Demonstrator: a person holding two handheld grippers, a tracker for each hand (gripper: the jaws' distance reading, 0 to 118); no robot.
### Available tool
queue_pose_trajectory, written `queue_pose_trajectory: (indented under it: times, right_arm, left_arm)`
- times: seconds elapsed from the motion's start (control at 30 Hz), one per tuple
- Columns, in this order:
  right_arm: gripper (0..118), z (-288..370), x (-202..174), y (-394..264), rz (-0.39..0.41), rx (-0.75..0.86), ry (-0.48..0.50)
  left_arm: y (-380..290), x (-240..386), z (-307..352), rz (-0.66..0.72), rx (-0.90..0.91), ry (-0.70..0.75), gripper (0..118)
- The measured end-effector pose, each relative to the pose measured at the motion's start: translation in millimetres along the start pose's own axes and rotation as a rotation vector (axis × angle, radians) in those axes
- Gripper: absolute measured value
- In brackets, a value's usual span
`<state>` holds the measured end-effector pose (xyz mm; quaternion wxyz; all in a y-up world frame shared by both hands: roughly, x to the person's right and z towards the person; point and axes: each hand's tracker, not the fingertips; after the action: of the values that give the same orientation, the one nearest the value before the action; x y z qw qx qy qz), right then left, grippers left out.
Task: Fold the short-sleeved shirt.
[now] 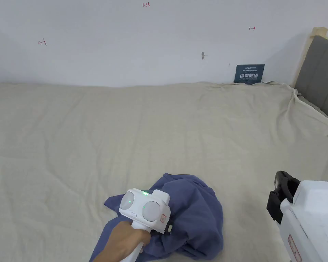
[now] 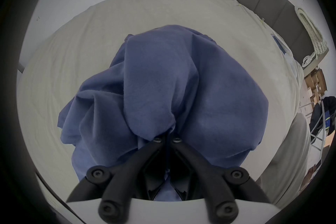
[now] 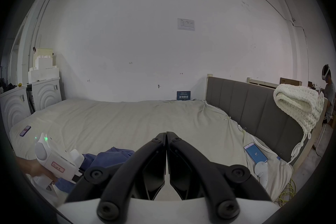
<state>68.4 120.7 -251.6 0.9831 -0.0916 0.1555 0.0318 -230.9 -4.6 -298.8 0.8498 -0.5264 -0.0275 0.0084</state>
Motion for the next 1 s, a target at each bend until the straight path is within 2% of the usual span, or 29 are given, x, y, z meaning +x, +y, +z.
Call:
queue_pose_trajectory:
  times: [0.03,0.07,0.13,0.17,0.2,0.53,0.77,0.9,1.0]
  right_arm:
    - [1,0,0,1,0.001,0.001,0.002]
    - [1,1,0,1,0.001,0.003,0.002]
    - [1,1,-1,3,0.002,0.009,0.003]
    - [1,2,-1,5,0.002,0.011,0.003]
    - [1,3,-2,6,0.001,0.013,0.005]
    - [1,7,-10,19,0.005,0.053,0.016]
    - [1,9,-15,24,0.016,0.075,0.025]
    - [1,9,-18,24,0.012,0.085,0.031]
    - [1,9,-19,24,0.013,0.091,0.032]
  left_arm:
    - [-1,1,6,0.004,0.027,-0.002,31]
    - [0,1,11,0.006,0.039,-0.001,59]
    - [3,-6,13,0.029,0.067,0.003,98]
    - [4,-5,20,0.03,0.092,0.003,113]
    - [4,-5,29,0.029,0.145,0.011,116]
    - [-5,-31,136,0.171,0.6,0.077,116]
    - [-43,-55,184,0.211,0.899,0.276,116]
    - [-64,-64,190,0.189,0.959,0.429,115]
    - [-78,-70,188,0.188,0.994,0.487,105]
